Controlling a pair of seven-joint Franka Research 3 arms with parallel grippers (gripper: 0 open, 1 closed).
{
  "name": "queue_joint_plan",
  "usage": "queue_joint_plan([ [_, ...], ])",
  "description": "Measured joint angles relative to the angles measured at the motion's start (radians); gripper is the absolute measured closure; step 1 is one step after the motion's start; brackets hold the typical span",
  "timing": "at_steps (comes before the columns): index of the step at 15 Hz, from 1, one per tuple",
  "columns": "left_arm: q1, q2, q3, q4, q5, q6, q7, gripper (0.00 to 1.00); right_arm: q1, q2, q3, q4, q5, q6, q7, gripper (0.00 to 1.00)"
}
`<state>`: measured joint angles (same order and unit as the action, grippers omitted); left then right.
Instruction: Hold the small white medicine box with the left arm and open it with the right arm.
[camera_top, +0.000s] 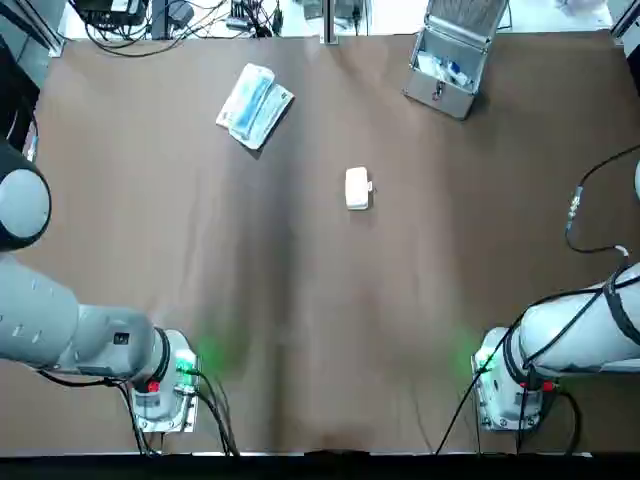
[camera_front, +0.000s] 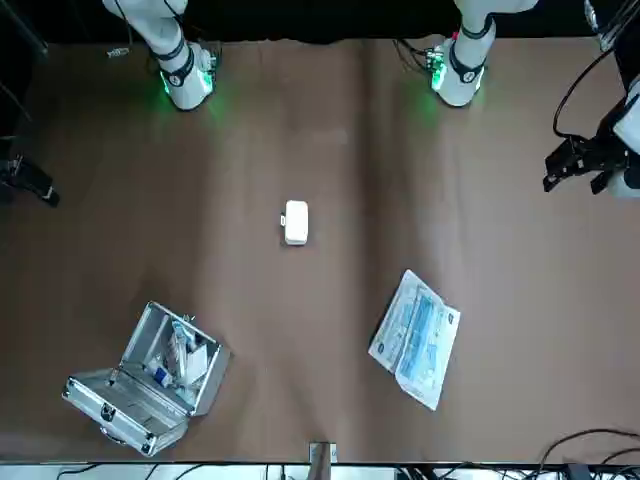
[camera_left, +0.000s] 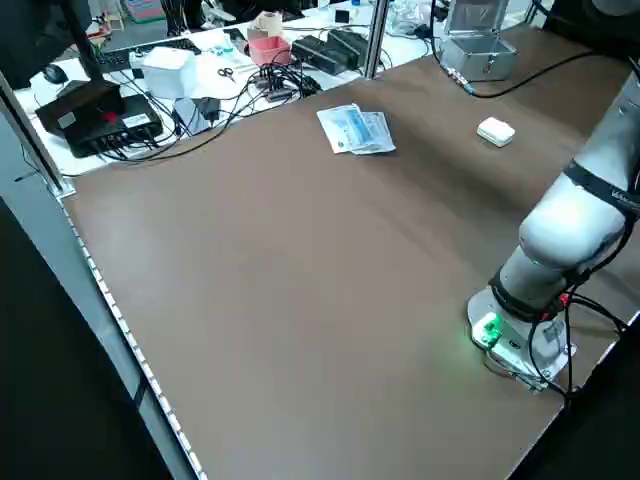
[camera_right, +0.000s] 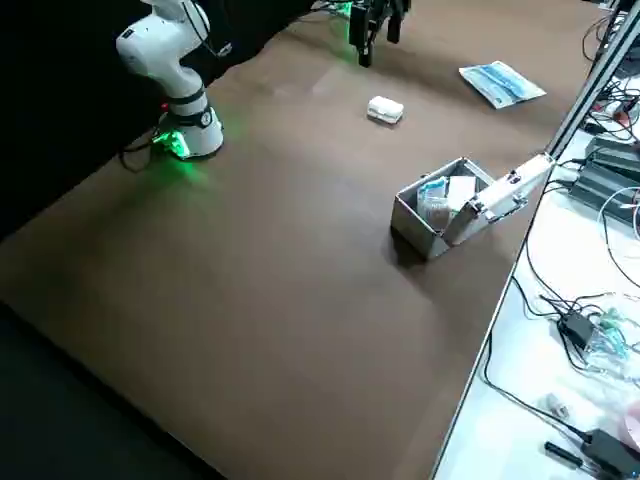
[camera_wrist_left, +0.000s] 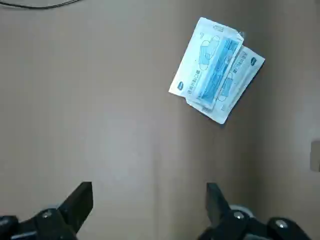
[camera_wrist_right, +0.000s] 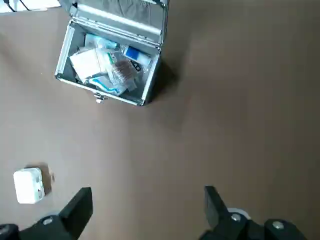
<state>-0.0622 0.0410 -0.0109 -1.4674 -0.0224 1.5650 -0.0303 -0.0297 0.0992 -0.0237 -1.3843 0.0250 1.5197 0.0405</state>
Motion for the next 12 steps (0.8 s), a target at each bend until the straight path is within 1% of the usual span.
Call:
queue_joint_plan([
  [3,0.001,-0.002,0.004,0.001,0.000,-0.003,0.001,0.00,0.000,-0.005,0.002,0.000,0.000,-0.032,-0.005,0.01],
  [8,0.001,0.001,0.005,0.001,0.000,-0.007,0.001,0.00,0.001,-0.019,0.002,0.000,0.000,-0.036,-0.007,0.01],
  [12,-0.010,0.036,-0.005,-0.003,0.000,-0.009,0.011,0.00,0.001,-0.019,0.003,-0.001,0.000,-0.036,-0.007,0.01],
])
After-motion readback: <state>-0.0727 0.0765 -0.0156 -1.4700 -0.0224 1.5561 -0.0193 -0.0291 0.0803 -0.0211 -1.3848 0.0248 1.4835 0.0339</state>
